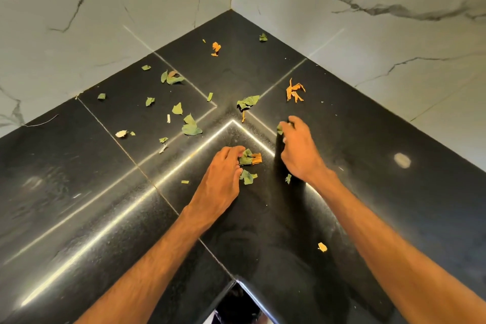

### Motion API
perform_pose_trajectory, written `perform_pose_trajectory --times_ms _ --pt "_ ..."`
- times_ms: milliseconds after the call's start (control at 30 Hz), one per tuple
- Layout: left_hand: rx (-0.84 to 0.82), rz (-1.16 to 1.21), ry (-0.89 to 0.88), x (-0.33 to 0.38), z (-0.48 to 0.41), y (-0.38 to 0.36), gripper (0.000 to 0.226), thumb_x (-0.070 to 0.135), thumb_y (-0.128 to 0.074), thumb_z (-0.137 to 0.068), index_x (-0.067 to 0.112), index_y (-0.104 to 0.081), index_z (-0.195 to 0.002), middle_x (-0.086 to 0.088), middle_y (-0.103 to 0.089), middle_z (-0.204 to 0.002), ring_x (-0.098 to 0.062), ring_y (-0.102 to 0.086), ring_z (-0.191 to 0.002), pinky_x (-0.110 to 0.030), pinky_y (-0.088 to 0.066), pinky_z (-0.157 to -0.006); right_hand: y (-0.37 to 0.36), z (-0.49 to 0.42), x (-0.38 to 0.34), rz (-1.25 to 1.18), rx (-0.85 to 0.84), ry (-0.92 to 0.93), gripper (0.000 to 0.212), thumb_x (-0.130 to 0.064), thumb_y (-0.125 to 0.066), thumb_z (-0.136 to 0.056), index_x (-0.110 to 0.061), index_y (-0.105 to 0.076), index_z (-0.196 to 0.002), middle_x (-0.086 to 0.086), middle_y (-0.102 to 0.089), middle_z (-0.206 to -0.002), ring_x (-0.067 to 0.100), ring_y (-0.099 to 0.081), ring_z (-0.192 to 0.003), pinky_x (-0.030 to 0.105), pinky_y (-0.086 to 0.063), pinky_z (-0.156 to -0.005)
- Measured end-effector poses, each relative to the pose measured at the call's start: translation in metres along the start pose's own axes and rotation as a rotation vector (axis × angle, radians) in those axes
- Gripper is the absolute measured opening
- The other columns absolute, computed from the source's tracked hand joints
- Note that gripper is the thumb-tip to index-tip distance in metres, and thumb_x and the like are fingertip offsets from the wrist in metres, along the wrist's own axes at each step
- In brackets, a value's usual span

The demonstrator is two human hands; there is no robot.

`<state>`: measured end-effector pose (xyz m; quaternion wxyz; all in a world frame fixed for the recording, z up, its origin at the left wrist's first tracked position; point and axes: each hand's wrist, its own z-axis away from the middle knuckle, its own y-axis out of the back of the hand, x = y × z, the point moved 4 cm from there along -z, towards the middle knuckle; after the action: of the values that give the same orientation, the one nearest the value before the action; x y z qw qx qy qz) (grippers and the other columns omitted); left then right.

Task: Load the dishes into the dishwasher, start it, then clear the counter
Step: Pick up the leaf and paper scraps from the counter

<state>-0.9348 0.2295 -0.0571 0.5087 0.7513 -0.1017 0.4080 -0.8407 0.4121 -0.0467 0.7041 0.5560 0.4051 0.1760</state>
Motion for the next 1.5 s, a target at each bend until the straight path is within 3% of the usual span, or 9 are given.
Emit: perform_pose_trajectory --times_ms 167,400,633,867,967,1067,1233,1333,1500 --pt "-0.017 0.008 -0.010 0.001 -0.001 0.004 0.046 -0.001 -0.059 -0.093 0.013 -0.051 -0.136 0.001 -0.055 -0.124 -0.010 -0.055 -0.109 -0.035 -0.052 -0.097 0.010 0.016 -0.016 -0.074 0.042 0.102 0.058 0.020 -0.054 -0.078 -0.010 -0.065 -0.126 0.013 -0.049 -0.143 0.029 -0.048 -0.132 0.035 -0.043 -0.106" --pt "-0.001 0.025 0.000 0.003 0.002 0.004 0.045 -0.002 -0.058 -0.092 0.013 -0.052 -0.134 0.002 -0.054 -0.122 -0.011 -0.055 -0.109 -0.036 -0.053 -0.095 0.009 0.017 -0.017 -0.006 -0.007 0.036 0.064 0.020 -0.055 -0.073 -0.005 -0.056 -0.132 0.011 -0.042 -0.134 0.028 -0.039 -0.124 0.036 -0.048 -0.094" --pt "0.032 0.094 0.005 0.001 0.002 0.006 0.043 -0.002 -0.061 -0.092 0.014 -0.054 -0.131 0.003 -0.056 -0.119 -0.007 -0.056 -0.105 -0.031 -0.055 -0.092 -0.007 0.043 -0.036 -0.133 -0.065 0.162 0.062 0.016 -0.059 -0.081 -0.014 -0.060 -0.136 0.002 -0.054 -0.128 0.016 -0.050 -0.120 0.008 -0.031 -0.089" --pt "0.145 0.221 0.021 -0.004 0.013 0.022 0.042 -0.004 -0.062 -0.091 0.014 -0.058 -0.128 0.004 -0.059 -0.120 -0.013 -0.063 -0.101 -0.021 -0.057 -0.084 -0.003 0.046 -0.021 -0.092 -0.091 0.028 0.073 0.016 -0.057 -0.077 -0.015 -0.050 -0.142 0.004 -0.042 -0.131 0.023 -0.039 -0.125 0.032 -0.047 -0.094" --pt "0.233 0.203 0.077 -0.014 0.021 0.028 0.037 -0.003 -0.062 -0.091 0.014 -0.060 -0.124 0.005 -0.061 -0.116 -0.011 -0.064 -0.099 -0.020 -0.056 -0.083 -0.011 0.054 -0.033 -0.115 -0.160 0.083 0.072 0.014 -0.054 -0.080 -0.017 -0.047 -0.145 0.003 -0.041 -0.130 0.021 -0.040 -0.125 0.027 -0.043 -0.093" --pt "0.219 0.186 0.101 -0.017 0.024 0.030 0.036 0.000 -0.064 -0.090 0.015 -0.061 -0.122 0.006 -0.062 -0.114 -0.011 -0.063 -0.100 -0.020 -0.056 -0.083 -0.008 0.055 -0.035 -0.192 -0.138 0.071 0.058 -0.011 -0.062 -0.092 -0.021 -0.046 -0.146 -0.002 -0.045 -0.128 0.018 -0.047 -0.123 0.034 -0.047 -0.099" --pt "0.142 0.110 0.083 -0.016 0.014 0.027 0.037 0.006 -0.070 -0.085 0.015 -0.062 -0.120 0.007 -0.063 -0.108 -0.009 -0.059 -0.098 -0.024 -0.057 -0.078 -0.010 0.057 -0.055 -0.085 -0.171 0.028 0.091 -0.060 -0.079 -0.072 -0.021 -0.040 -0.144 0.000 -0.034 -0.135 0.018 -0.036 -0.128 0.035 -0.045 -0.097" --pt "0.149 0.136 0.093 -0.017 0.012 0.028 0.038 0.003 -0.069 -0.084 0.014 -0.062 -0.119 0.005 -0.063 -0.108 -0.009 -0.059 -0.097 -0.023 -0.057 -0.077 -0.016 0.058 -0.072 0.006 -0.140 0.056 0.083 -0.062 -0.077 -0.073 -0.020 -0.045 -0.138 0.000 -0.035 -0.128 0.019 -0.040 -0.121 0.036 -0.050 -0.088" --pt "0.168 0.187 0.108 -0.019 0.017 0.029 0.035 0.001 -0.068 -0.084 0.015 -0.063 -0.116 0.006 -0.063 -0.106 -0.011 -0.061 -0.098 -0.022 -0.057 -0.078 -0.013 0.058 -0.071 -0.069 -0.051 0.034 0.046 -0.032 -0.071 -0.091 -0.019 -0.060 -0.134 -0.002 -0.047 -0.115 0.016 -0.053 -0.097 0.029 -0.044 -0.079"
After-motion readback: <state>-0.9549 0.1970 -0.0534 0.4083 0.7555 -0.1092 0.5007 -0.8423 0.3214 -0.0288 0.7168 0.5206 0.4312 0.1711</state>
